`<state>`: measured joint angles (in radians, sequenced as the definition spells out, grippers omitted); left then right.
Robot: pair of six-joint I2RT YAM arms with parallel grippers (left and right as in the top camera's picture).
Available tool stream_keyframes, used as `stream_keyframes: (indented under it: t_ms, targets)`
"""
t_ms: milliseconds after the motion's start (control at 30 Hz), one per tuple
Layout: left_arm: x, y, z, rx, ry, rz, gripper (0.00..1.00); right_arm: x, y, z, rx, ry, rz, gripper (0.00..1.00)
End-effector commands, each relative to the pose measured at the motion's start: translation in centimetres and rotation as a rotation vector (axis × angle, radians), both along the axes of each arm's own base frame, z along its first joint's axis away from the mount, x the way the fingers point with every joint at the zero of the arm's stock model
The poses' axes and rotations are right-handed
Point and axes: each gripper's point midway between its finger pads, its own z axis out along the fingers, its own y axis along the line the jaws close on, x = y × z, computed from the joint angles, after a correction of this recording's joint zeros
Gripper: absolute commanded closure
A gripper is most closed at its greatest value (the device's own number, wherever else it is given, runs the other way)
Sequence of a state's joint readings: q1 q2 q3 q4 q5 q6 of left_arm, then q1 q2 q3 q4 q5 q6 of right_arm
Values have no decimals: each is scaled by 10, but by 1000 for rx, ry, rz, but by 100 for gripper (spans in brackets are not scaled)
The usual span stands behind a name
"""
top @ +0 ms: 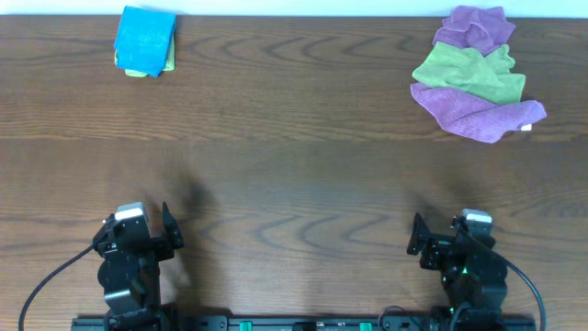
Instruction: Fold the cloth
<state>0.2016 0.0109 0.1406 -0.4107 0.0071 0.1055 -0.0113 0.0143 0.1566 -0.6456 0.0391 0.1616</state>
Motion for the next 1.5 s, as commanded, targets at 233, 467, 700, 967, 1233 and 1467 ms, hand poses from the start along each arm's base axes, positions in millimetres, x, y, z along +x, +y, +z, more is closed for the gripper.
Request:
stream_keyframes:
  t_ms: [233, 467, 700, 967, 1233, 1467]
  targets:
    - [-1, 3, -9, 7, 19, 15, 5, 0, -1, 1, 18, -8, -12, 1]
    - [-1, 3, -9, 7, 19, 16, 5, 0, -1, 1, 18, -8, -12, 1]
    - [-1, 3, -9, 7, 19, 16, 4, 18, -8, 43, 37, -200, -61, 1]
    - [-1, 3, -9, 7, 19, 15, 5, 50, -22, 99, 55, -416, -142, 1]
    - [-1, 3, -9, 7, 19, 15, 4, 100, -51, 89, 50, -269, -215, 1]
    - [-1, 3, -9, 7, 19, 15, 4, 140, -84, 94, 34, -196, -289, 1]
